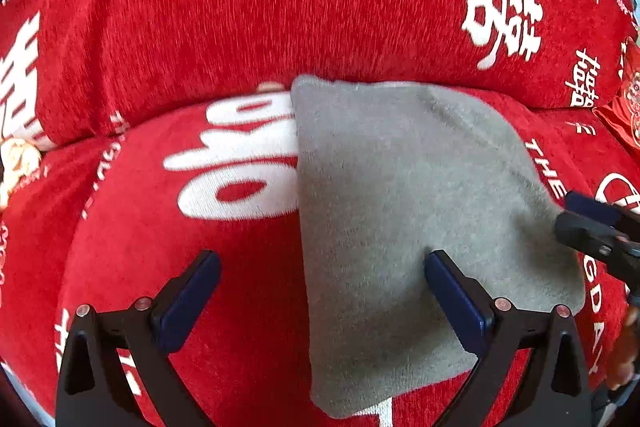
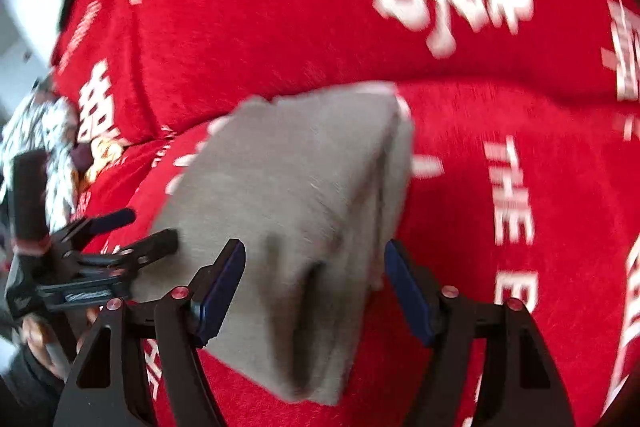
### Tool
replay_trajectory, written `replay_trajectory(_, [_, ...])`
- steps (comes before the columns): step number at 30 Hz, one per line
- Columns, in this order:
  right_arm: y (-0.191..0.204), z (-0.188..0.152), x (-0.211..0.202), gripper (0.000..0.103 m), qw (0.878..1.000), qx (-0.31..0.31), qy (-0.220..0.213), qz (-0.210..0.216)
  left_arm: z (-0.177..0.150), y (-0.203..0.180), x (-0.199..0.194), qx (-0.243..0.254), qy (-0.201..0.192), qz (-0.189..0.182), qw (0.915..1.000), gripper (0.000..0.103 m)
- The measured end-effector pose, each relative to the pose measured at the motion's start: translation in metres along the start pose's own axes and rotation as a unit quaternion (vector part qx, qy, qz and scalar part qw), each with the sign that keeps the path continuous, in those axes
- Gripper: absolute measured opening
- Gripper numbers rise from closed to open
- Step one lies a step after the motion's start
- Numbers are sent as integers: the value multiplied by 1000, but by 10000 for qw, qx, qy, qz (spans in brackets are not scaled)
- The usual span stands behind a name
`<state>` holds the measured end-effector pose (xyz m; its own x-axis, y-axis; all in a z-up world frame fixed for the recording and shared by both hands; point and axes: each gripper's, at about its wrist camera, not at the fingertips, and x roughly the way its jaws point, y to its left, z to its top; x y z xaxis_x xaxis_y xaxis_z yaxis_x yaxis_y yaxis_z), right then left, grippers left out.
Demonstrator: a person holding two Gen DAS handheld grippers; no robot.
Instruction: Fold small clothes
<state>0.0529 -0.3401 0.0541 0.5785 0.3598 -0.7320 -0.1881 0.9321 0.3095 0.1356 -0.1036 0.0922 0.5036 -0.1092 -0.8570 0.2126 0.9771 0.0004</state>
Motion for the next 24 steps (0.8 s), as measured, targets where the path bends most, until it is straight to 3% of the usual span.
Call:
replay_trajectory(4, [34,10,0,75,9975,-601,-64,377,8,9,-2,-170,-130,31,9998,103])
replay_trajectory(7, [42,12,23,75,9971,-648,198,350,11,18,16,-313,149,114,9993,103])
replay_trajectory(10, [28,8,56,75,9972,-448,571,173,12,28,28,-522,373,-296,9975,103])
replay_trajectory(13, [25,13,51,75,9981,-258,446,329,18,41,33,-745,556,-591,9939,103])
replay_trajectory(15, [23,17,42,75,9986,-121,370,353,23,58,32,-1119,523,-456,9913,103])
replay_trajectory(18, [27,28,30,76,9992,-360,138,47,30,74,34,-1520,528,-807,9837,103])
replay_trajectory(20, [24,43,39,76,9993,-291,246,31,40,70,45,-1503,680,-888,9823,103])
replay_trajectory(24, [-2,79,86,76,9955,415,819,231,54,47,82,-1148,1186,-617,9843,103])
